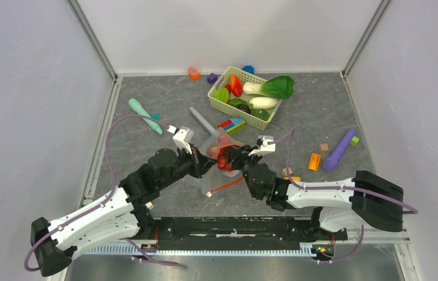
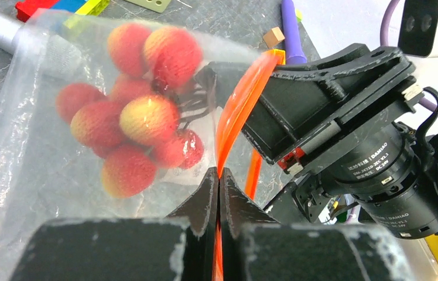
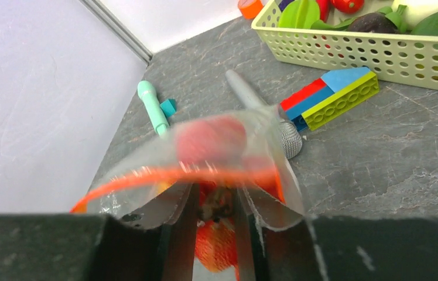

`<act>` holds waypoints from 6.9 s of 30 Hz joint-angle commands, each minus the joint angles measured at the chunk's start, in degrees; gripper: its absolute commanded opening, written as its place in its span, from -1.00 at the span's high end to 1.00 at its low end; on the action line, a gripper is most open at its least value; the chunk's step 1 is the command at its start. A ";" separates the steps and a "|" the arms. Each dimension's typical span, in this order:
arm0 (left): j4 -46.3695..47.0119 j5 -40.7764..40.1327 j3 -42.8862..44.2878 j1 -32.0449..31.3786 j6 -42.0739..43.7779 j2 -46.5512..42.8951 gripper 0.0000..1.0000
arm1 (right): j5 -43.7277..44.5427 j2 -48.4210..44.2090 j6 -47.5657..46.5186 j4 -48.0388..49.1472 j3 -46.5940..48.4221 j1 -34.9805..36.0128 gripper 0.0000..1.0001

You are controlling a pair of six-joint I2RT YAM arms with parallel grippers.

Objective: Place the food in the zip-top bag and seal the zipper
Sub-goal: Place the fake fruit in the zipper food storage bag, then pick up the fake vegetable from the bin, then place the fake vegetable in the zipper food storage bag.

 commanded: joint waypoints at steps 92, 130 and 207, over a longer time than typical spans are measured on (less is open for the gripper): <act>-5.01 -11.30 4.98 -0.29 5.76 8.38 0.96 | -85.74 44.80 -70.67 -50.73 65.53 -67.24 -0.93; -6.26 -11.46 4.46 -0.37 2.36 4.72 0.96 | -64.25 -8.20 -45.17 -40.52 26.17 -59.56 1.00; -1.07 -7.06 11.23 -10.14 -3.72 17.84 0.96 | -78.11 -43.19 -6.93 -48.02 -2.29 -44.14 1.00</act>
